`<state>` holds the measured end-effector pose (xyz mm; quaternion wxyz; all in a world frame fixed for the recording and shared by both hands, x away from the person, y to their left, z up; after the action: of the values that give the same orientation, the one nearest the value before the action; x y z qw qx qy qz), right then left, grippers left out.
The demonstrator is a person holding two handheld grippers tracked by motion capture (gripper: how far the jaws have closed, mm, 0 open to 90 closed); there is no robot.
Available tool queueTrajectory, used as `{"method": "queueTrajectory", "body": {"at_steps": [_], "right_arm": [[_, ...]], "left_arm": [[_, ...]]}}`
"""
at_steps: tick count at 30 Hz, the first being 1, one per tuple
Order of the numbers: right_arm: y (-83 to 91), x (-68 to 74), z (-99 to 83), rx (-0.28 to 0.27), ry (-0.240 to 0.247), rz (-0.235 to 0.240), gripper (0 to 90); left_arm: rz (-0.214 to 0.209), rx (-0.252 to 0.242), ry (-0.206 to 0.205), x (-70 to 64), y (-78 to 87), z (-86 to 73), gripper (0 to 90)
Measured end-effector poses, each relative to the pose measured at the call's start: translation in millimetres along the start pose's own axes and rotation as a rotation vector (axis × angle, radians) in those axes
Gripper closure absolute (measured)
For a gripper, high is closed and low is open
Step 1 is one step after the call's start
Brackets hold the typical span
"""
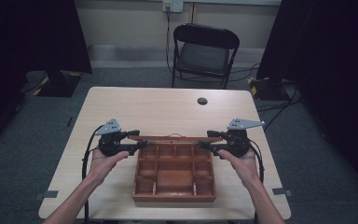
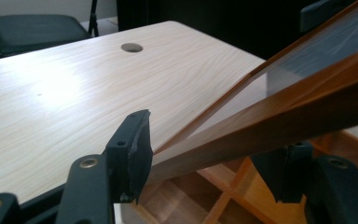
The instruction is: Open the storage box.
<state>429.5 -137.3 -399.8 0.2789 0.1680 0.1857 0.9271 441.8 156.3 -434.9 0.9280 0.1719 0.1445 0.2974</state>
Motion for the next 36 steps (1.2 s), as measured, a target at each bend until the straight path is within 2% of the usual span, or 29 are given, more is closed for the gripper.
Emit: {"method": "queueTrajectory", "body": {"at_steps": [3,6,11,24,27,36], "right_arm": [[-1.6,-2.9,3.3,-0.012,-0.004,-0.002,38.9],[-3.1,-6.2,5.6,-0.025,-0.010,-0.010,39.1],[-5.8,-11.8,7.6,-0.030,-0.016,-0.017,39.7],[-16.3,-23.9,4.0,-0.012,-0.038,-0.033,40.0],[-19.6,-27.6,1.3,-0.006,-0.041,-0.033,40.2],[-26.4,-36.7,-2.0,-0.006,-0.052,-0.051,37.1]], "left_arm": [[-0.004,-0.004,0.002,1.5,-2.6,3.1,42.0],[0.004,0.002,-0.021,2.1,-4.2,5.8,44.0],[-0.002,-0.017,-0.001,2.6,-8.1,7.5,47.0],[0.017,-0.004,-0.004,11.9,-15.7,3.5,49.6],[0.008,-0.007,0.013,11.9,-16.5,3.4,49.8],[0.018,-0.004,0.019,18.1,-20.2,2.8,51.1]]}}
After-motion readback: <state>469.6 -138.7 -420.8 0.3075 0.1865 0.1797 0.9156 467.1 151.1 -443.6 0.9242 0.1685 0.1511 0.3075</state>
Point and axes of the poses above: each handheld gripper's, and its own axes: y roughly backward along the jaws, z roughly out of its top, x roughly to its left, the point moved 7 cm from there along -y, roughly forward along the jaws, and after that the axes turned 1 degree about x, right-handed, at the moved point
